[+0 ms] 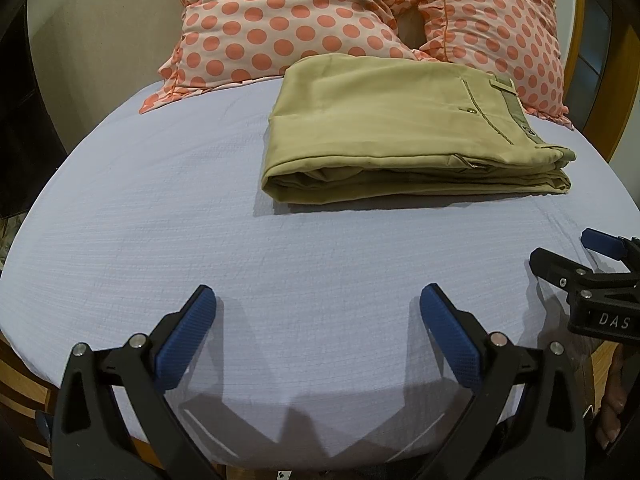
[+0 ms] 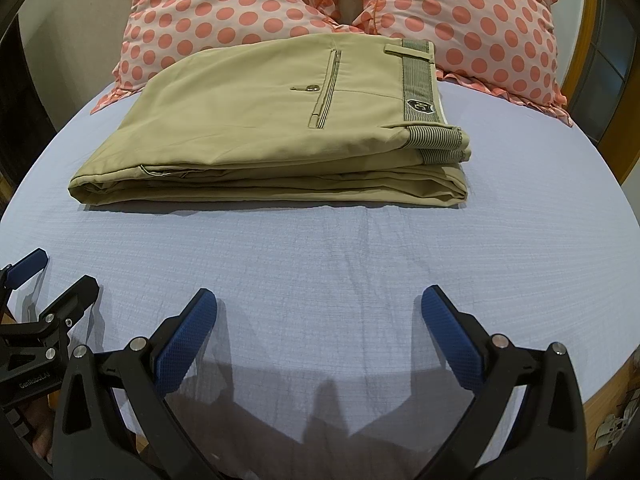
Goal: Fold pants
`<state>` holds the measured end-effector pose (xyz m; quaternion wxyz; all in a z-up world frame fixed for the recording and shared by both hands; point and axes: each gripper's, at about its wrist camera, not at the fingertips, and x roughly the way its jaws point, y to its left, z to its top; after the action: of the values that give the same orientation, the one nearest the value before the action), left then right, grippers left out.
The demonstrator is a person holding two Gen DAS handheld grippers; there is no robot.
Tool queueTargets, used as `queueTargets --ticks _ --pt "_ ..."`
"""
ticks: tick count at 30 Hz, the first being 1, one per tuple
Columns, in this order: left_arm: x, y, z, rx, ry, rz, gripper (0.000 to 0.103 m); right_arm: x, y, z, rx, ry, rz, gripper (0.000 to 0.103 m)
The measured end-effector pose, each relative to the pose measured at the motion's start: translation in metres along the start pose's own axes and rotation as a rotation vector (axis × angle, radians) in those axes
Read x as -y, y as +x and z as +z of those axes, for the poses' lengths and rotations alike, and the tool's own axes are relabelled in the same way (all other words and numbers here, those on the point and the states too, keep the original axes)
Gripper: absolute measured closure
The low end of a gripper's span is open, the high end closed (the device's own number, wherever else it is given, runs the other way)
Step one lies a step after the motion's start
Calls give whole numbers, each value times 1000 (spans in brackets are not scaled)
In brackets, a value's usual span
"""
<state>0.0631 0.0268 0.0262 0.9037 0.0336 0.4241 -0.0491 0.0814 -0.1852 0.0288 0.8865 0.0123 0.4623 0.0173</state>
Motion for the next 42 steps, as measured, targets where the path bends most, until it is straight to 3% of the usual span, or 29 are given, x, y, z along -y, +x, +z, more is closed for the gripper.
queueTargets --ticks 42 --pt "0 3 4 -46 1 1 2 3 0 0 3 -5 5 1"
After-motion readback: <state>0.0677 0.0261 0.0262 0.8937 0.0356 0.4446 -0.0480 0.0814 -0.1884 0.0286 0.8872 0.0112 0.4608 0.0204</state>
